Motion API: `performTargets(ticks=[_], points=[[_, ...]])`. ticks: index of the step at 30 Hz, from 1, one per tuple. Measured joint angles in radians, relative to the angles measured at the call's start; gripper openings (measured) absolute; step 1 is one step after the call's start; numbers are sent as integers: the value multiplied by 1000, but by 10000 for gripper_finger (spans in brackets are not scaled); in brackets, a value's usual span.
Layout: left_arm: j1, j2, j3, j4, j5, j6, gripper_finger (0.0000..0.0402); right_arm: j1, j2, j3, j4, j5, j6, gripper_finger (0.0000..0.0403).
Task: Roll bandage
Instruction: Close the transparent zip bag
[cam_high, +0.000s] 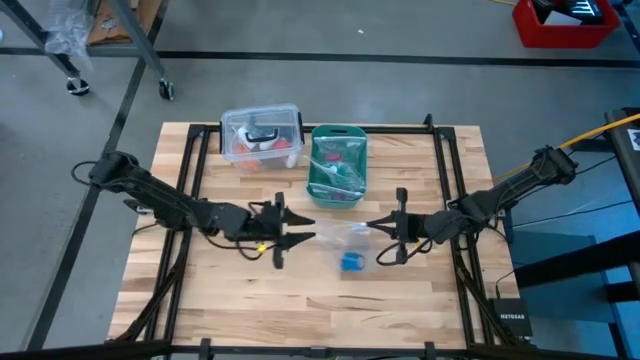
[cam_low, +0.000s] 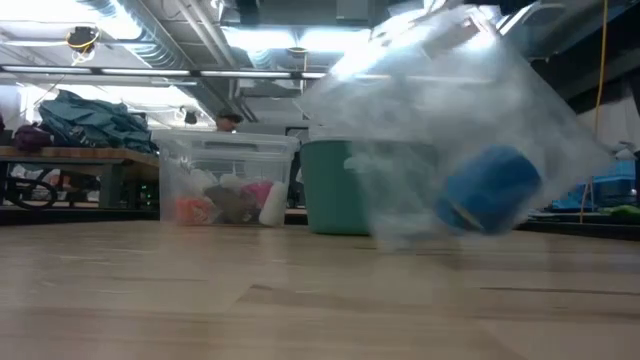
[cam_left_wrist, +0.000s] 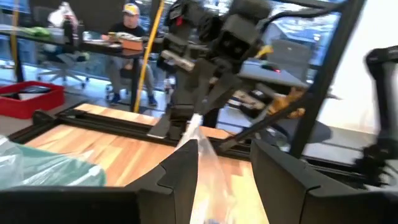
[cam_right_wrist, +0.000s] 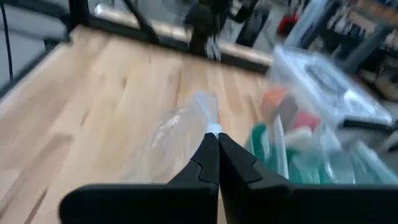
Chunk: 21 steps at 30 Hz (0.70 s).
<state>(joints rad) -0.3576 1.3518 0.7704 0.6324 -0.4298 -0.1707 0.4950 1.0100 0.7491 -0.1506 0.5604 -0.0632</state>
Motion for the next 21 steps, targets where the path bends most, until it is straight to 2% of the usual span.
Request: performTargets(ticks=[3, 6, 10, 14, 18, 21], points=[[40, 78, 11, 68, 0, -2, 137, 0, 4, 64, -168, -10, 62, 0], [76, 170, 68, 70, 0, -4, 136, 0, 6, 116, -262, -42, 89, 0], [113, 310, 186, 65, 7, 2, 136, 0, 6, 152, -273, -75, 90, 0], [132, 408, 317, 61, 9, 105, 136, 0, 6, 167, -305, -124, 103, 0], [137, 448, 415, 54, 30, 209, 136, 0, 6, 167, -378, -140, 168, 0], [148, 457, 457, 21, 88, 207, 136, 0, 7, 167, -383, -153, 169, 0]])
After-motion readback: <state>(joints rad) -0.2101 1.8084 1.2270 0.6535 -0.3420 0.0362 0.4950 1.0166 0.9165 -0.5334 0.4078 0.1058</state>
